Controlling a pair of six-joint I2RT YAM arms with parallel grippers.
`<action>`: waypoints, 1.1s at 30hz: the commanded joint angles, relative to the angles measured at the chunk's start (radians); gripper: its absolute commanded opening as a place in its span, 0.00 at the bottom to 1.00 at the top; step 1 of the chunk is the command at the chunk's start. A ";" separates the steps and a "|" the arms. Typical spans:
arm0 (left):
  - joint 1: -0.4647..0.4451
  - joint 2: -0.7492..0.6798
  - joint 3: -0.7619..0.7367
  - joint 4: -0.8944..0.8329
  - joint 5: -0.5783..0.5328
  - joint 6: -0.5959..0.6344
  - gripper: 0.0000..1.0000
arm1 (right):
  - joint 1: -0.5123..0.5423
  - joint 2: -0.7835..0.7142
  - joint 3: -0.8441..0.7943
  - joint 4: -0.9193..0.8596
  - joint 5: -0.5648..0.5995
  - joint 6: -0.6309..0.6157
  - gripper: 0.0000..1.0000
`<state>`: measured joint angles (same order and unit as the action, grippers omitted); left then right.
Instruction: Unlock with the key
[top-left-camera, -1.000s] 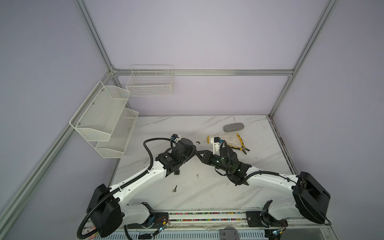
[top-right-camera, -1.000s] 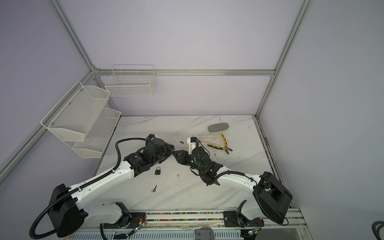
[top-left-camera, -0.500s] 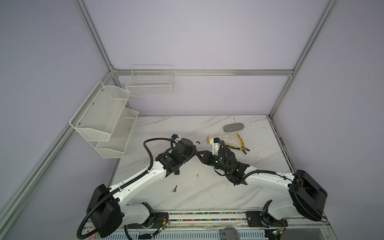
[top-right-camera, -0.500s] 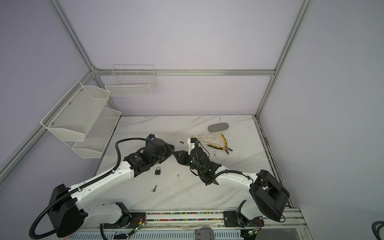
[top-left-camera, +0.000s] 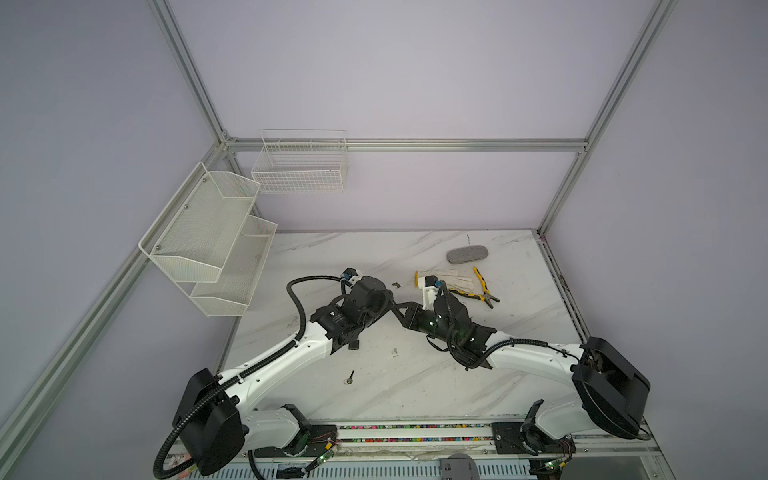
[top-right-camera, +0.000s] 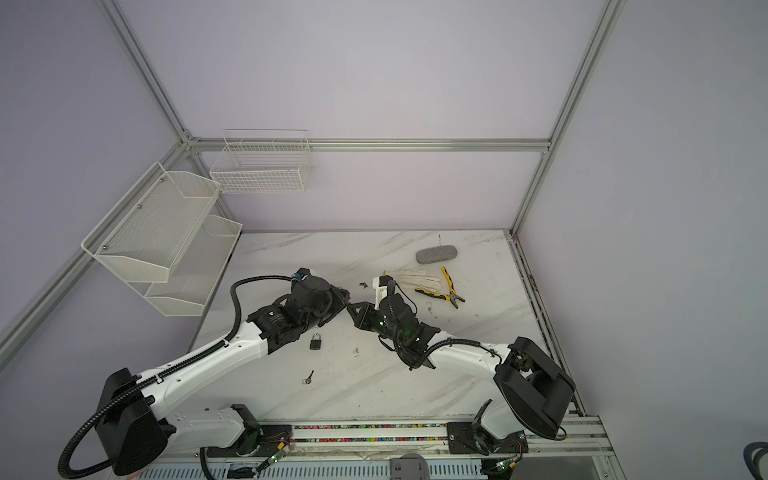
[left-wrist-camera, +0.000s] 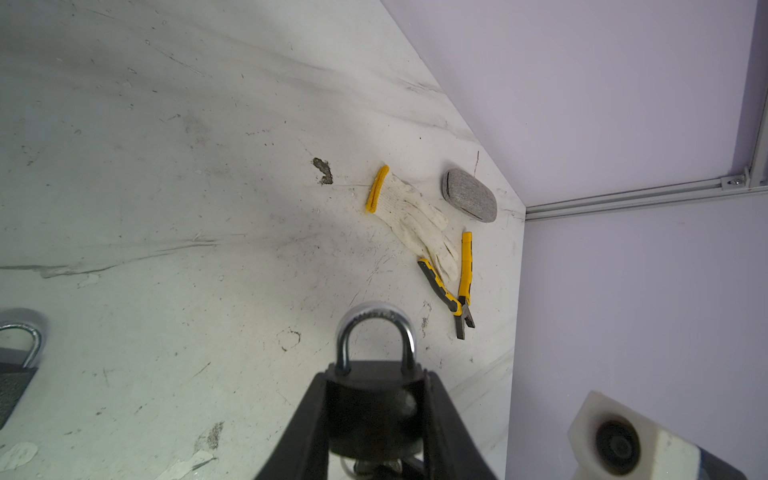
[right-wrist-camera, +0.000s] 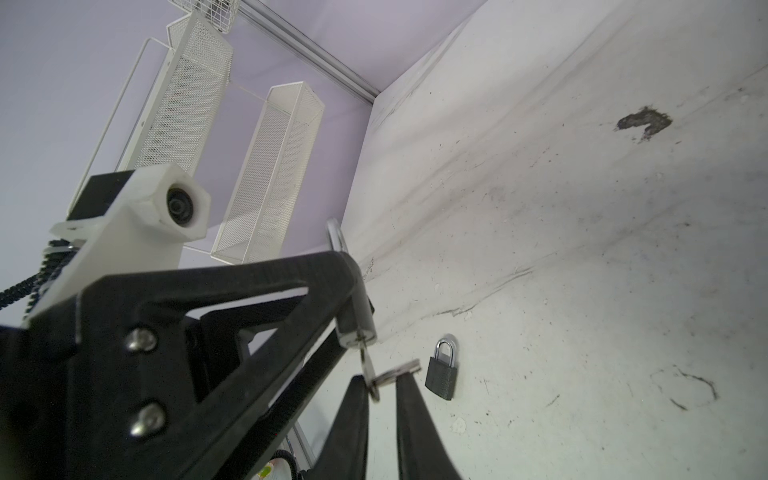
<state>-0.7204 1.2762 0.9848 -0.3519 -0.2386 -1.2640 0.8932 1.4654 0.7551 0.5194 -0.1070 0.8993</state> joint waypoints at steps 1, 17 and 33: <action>-0.001 -0.022 -0.031 0.062 0.009 -0.014 0.00 | 0.006 0.010 0.026 0.021 0.030 -0.026 0.17; -0.001 -0.020 -0.029 0.063 0.018 -0.009 0.00 | 0.006 -0.002 0.040 0.009 0.047 -0.057 0.12; -0.001 -0.034 -0.037 0.126 0.078 -0.029 0.00 | -0.010 0.007 0.054 0.039 -0.017 -0.008 0.01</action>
<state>-0.7136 1.2758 0.9833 -0.3073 -0.2241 -1.2701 0.8886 1.4666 0.7761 0.5198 -0.0975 0.8597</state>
